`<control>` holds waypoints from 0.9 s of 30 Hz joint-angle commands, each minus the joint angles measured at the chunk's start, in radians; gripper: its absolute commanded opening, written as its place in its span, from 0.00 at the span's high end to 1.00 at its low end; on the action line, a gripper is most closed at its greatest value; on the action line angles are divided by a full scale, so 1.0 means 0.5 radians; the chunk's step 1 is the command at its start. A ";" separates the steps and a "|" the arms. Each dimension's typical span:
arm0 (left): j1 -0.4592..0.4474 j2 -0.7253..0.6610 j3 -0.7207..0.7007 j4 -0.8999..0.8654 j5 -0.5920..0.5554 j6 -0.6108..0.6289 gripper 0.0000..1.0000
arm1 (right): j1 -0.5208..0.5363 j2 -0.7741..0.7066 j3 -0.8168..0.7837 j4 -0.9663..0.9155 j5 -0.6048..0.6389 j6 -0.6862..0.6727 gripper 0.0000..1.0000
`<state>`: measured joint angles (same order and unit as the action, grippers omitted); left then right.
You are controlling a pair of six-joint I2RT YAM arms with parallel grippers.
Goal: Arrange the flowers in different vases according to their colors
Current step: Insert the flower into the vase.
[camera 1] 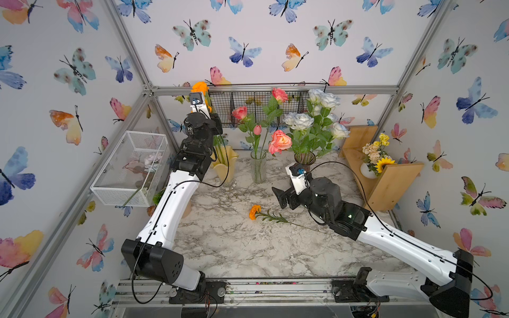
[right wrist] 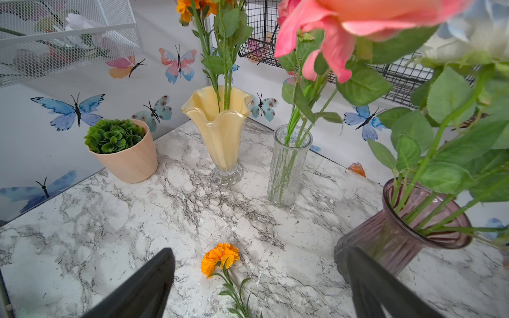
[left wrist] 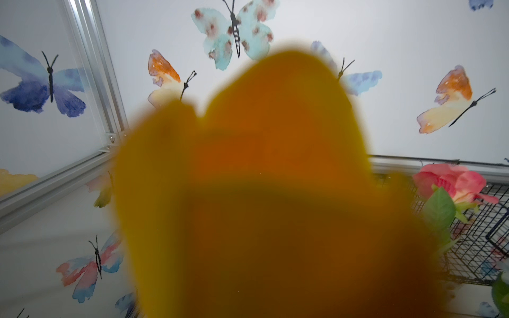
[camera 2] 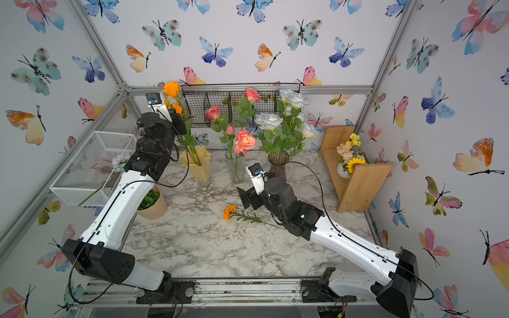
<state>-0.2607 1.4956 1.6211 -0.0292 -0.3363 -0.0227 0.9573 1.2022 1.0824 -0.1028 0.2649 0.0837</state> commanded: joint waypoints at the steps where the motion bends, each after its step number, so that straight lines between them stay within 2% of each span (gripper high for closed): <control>1: 0.013 -0.005 -0.145 0.063 0.044 -0.021 0.99 | -0.006 0.027 -0.035 -0.053 0.075 0.050 0.02; 2: 0.012 -0.009 -0.186 0.071 0.044 -0.025 0.94 | -0.009 0.039 -0.038 -0.065 0.072 0.053 0.01; 3: 0.012 -0.005 -0.223 0.077 0.044 -0.025 0.85 | -0.012 0.053 -0.039 -0.085 0.066 0.053 0.01; 7: 0.015 -0.003 -0.306 0.066 0.041 -0.034 0.20 | -0.019 0.121 -0.042 -0.210 -0.001 0.074 0.01; 8: 0.015 -0.013 -0.311 0.062 0.058 -0.045 0.07 | -0.019 0.139 -0.042 -0.254 -0.036 0.081 0.01; 9: 0.015 -0.028 -0.314 0.055 0.073 -0.057 0.01 | -0.019 0.159 -0.045 -0.301 -0.077 0.091 0.01; 18: 0.018 -0.246 -0.396 -0.039 0.067 -0.138 0.01 | -0.019 0.251 -0.145 -0.488 -0.291 0.218 0.03; 27: 0.027 -0.558 -0.502 -0.139 0.061 -0.189 0.01 | -0.019 0.458 -0.196 -0.579 -0.417 0.207 0.08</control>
<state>-0.2543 1.2690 1.3788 -0.0750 -0.3317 -0.1005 0.9524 1.4048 1.0031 -0.3450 0.0994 0.1768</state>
